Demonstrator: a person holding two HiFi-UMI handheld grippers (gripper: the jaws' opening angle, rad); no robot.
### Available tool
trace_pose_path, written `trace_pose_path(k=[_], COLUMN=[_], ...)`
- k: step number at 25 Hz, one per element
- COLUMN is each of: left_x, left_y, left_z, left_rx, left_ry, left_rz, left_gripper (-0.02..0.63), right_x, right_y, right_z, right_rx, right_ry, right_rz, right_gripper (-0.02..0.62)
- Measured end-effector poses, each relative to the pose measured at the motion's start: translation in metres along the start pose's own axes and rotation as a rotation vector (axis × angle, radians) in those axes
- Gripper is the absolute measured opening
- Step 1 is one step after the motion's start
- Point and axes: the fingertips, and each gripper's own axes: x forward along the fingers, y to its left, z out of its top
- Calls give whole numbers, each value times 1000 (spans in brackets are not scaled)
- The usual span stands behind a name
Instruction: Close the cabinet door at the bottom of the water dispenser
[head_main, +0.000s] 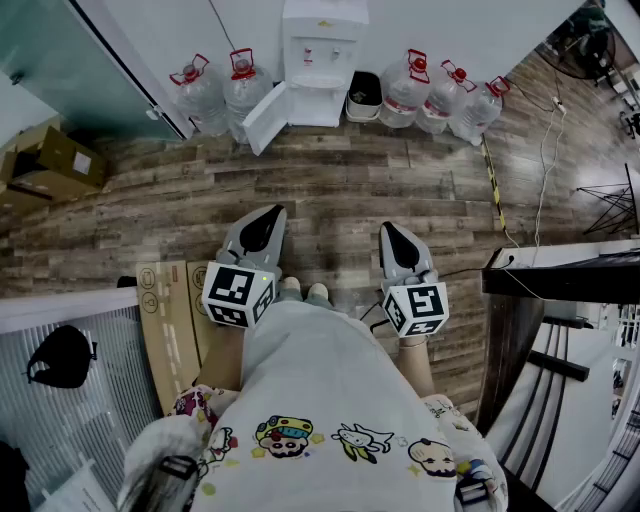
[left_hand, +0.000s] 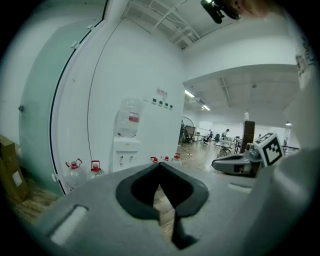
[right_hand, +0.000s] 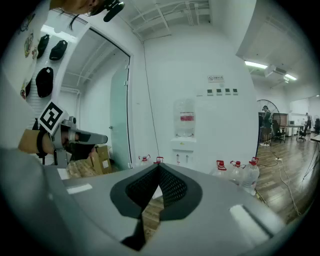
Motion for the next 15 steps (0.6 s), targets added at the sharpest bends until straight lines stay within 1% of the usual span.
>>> trace_pose_path(k=[3, 7, 8, 10, 15], left_x=[1, -1, -1, -2, 3], left_y=[-5, -10, -12, -16, -25], left_z=[5, 9, 10, 10, 12], left_rx=[11, -35, -44, -49, -37], left_ry=[-23, -67, -74, -78, -75], left_rz=[7, 28, 31, 36, 47], left_gripper=[0, 1, 25, 50, 95], right_x=[-5, -16, -18, -21, -25], right_y=[-3, -10, -11, -14, -23], right_z=[5, 10, 11, 12, 16], right_rx=[7, 38, 44, 55, 77], right_ry=[-33, -68, -75, -86, -105], right_rz=[9, 23, 31, 45, 71], right_gripper=[2, 20, 34, 67, 98])
